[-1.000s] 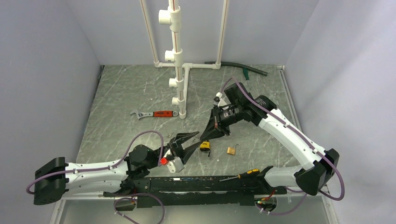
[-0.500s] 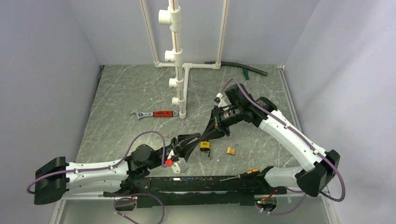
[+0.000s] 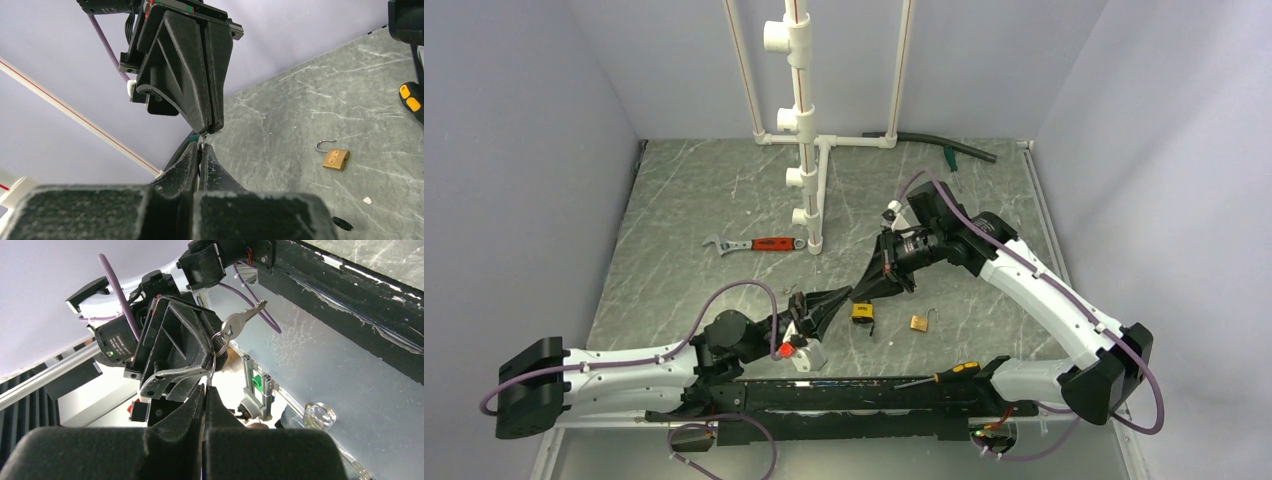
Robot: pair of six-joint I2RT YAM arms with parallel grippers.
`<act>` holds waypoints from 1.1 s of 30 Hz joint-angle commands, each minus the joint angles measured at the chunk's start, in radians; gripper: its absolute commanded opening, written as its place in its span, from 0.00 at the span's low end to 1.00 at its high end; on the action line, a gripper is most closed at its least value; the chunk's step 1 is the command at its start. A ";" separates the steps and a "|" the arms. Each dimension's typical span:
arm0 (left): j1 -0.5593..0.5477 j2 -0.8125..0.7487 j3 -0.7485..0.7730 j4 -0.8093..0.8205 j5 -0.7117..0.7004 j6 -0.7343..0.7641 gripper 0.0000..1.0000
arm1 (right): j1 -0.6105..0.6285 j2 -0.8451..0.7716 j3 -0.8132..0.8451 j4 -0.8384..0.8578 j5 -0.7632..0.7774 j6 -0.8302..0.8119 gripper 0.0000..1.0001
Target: Unlock with the key
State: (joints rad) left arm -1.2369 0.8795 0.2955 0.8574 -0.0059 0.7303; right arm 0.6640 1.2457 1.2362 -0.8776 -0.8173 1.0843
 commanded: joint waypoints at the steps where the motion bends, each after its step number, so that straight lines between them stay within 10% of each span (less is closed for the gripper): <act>1: -0.003 -0.035 0.010 0.026 -0.025 0.003 0.00 | 0.002 -0.050 -0.032 0.120 -0.072 0.068 0.00; 8: -0.003 -0.107 0.045 -0.122 -0.023 -0.063 0.00 | -0.020 -0.041 0.070 0.006 0.039 -0.027 0.82; 18: 0.005 -0.234 0.221 -0.584 -0.082 -0.493 0.00 | -0.050 -0.186 0.115 -0.073 0.737 -0.241 0.85; 33: 0.088 -0.248 0.538 -1.272 -0.033 -1.087 0.00 | 0.327 -0.063 -0.189 0.114 1.062 -0.259 0.80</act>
State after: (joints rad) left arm -1.1664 0.6422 0.7536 -0.2379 -0.0689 -0.1673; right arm 0.9348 1.1805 1.0805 -0.8982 0.1783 0.8146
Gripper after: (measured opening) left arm 0.018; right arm 0.802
